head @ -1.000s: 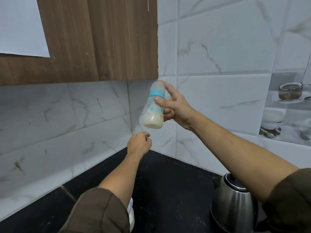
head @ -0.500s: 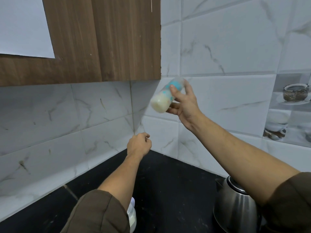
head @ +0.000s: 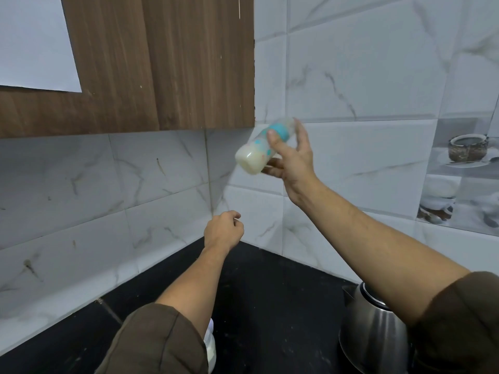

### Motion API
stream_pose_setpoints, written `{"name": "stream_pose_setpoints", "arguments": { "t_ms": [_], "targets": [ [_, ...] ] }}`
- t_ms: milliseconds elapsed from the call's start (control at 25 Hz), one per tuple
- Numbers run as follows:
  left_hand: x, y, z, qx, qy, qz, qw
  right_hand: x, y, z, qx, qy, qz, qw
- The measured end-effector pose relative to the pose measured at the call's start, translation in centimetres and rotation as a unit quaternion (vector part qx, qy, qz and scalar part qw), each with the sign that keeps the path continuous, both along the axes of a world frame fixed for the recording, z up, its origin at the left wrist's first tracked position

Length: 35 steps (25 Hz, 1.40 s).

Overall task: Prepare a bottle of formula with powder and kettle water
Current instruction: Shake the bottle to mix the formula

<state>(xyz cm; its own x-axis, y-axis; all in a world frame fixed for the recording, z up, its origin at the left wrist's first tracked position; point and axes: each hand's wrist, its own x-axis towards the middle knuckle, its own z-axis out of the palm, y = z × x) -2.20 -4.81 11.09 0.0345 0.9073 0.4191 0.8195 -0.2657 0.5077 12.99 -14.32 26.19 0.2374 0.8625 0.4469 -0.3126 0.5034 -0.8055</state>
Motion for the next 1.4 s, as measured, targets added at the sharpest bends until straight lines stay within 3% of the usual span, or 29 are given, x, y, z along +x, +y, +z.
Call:
{"name": "stream_pose_setpoints", "arguments": {
  "t_ms": [120,200,320,360,440,560,600,680,800,880,1000,1040,1120,1240,1320,1400],
  "targets": [
    [-0.5,-0.1,0.3,0.001,0.004,0.009,1.000,0.5,1.1,0.8,-0.011,0.230,-0.069,0.971],
    [-0.6,0.1,0.5,0.006,0.005,0.012,1.000,0.5,0.9,0.4,-0.032,0.179,-0.044,0.982],
    [-0.2,0.2,0.6,0.006,0.004,0.004,1.000,-0.1,-0.3,-1.0,-0.030,-0.098,0.035,0.994],
    [-0.2,0.2,0.5,0.004,0.004,0.001,1.000,0.0,-0.4,-1.3,-0.020,-0.138,0.041,0.989],
    [-0.4,0.3,0.3,-0.001,0.004,0.000,1.000,0.1,-0.3,-1.1,-0.008,-0.063,0.014,0.998],
    [-0.9,0.2,0.0,-0.003,0.008,0.009,1.000,0.9,1.0,0.4,-0.012,0.184,-0.035,0.982],
    [-1.1,0.2,0.1,-0.003,0.008,0.012,1.000,1.1,1.3,0.6,-0.011,0.216,-0.030,0.976],
    [-1.2,0.5,0.0,-0.005,0.008,0.013,1.000,1.0,1.0,0.6,-0.022,0.137,0.011,0.990],
    [-1.0,0.6,0.1,-0.005,0.007,0.009,1.000,0.5,0.1,-0.4,-0.018,-0.105,0.059,0.993],
    [-1.0,0.6,0.1,-0.006,0.005,0.007,1.000,0.5,0.1,-0.6,-0.007,-0.056,0.035,0.998],
    [-1.4,0.6,-0.1,-0.007,0.008,0.014,1.000,1.1,1.2,0.1,-0.020,0.166,-0.021,0.986],
    [-1.5,0.6,-0.1,-0.008,0.008,0.016,1.000,1.2,1.4,0.1,-0.023,0.192,-0.019,0.981],
    [-1.5,0.8,-0.2,-0.008,0.009,0.015,1.000,1.2,1.0,-0.1,-0.033,0.108,0.016,0.994],
    [-1.0,0.8,-0.2,-0.007,0.010,0.009,1.000,0.8,0.0,-0.8,-0.019,-0.130,0.068,0.989],
    [-0.9,0.8,-0.1,-0.004,0.013,0.006,1.000,0.7,0.0,-0.7,-0.002,-0.084,0.046,0.995],
    [-1.0,0.8,-0.2,-0.004,0.014,0.010,1.000,0.7,0.6,-0.2,-0.012,0.081,-0.006,0.997]
  ]
}}
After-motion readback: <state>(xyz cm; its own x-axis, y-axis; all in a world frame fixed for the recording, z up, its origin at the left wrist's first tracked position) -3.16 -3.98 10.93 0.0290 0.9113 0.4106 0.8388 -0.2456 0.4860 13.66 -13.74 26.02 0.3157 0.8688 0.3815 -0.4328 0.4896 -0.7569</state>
